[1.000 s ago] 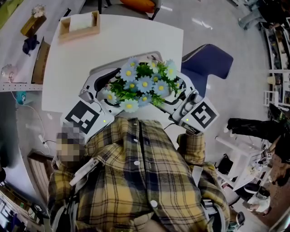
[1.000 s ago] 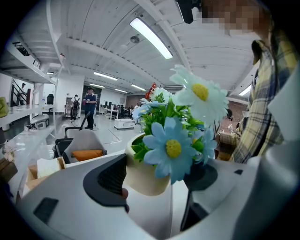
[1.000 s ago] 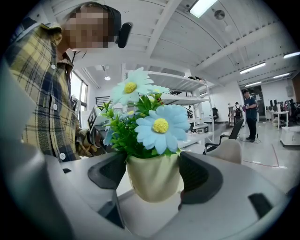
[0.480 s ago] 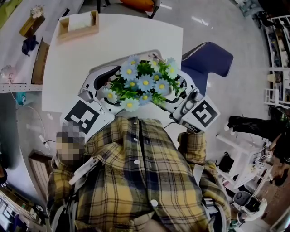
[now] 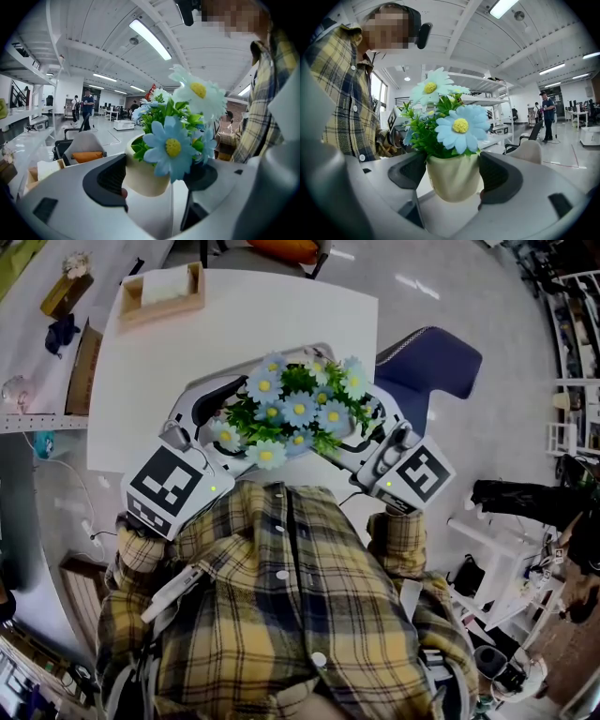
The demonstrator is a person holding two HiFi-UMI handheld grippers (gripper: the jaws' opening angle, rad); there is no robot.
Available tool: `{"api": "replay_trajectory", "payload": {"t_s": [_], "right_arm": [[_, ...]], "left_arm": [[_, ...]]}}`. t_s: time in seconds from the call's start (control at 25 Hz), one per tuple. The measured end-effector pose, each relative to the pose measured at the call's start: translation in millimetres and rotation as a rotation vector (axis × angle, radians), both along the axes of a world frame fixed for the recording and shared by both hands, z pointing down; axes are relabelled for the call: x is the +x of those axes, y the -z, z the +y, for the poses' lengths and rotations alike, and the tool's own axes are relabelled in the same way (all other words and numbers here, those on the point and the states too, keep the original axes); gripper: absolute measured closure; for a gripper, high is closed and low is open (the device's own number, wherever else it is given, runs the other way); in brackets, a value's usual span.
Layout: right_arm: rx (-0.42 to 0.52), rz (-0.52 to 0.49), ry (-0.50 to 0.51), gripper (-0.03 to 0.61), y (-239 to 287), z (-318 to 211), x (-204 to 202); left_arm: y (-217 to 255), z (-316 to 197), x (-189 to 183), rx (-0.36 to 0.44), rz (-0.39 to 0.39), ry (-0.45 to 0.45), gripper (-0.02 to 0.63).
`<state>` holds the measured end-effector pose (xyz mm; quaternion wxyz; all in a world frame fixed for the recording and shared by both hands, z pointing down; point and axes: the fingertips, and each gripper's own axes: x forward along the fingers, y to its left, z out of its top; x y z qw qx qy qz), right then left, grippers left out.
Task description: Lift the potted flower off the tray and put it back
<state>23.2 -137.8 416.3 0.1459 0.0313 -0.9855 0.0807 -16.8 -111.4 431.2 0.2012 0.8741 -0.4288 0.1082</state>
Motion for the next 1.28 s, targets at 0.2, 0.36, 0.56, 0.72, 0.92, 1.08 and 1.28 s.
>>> {"api": "replay_trajectory", "payload": {"t_s": [0.2, 0.36, 0.56, 0.72, 0.92, 1.08, 1.28], "right_arm": [[-0.008, -0.003, 0.002, 0.225, 4, 2, 1], [-0.003, -0.005, -0.001, 0.225, 5, 3, 0], [0.002, -0.004, -0.001, 0.226, 7, 3, -1], [0.004, -0.001, 0.003, 0.225, 8, 3, 0], [0.000, 0.002, 0.017, 0.225, 5, 1, -2], [-0.026, -0.034, 0.023, 0.226, 11, 1, -5], [-0.068, 0.035, 0.027, 0.225, 2, 9, -2]], "left_arm": [[4, 1, 2, -0.007, 0.004, 0.006, 0.255], [6, 2, 0, 0.003, 0.001, 0.005, 0.256], [7, 3, 0, 0.009, 0.003, 0.006, 0.256], [8, 2, 0, 0.010, 0.001, 0.009, 0.256], [7, 1, -1, 0.003, -0.011, 0.016, 0.256], [5, 0, 0, -0.008, -0.005, 0.024, 0.255], [5, 5, -1, -0.031, -0.003, 0.023, 0.256]]}}
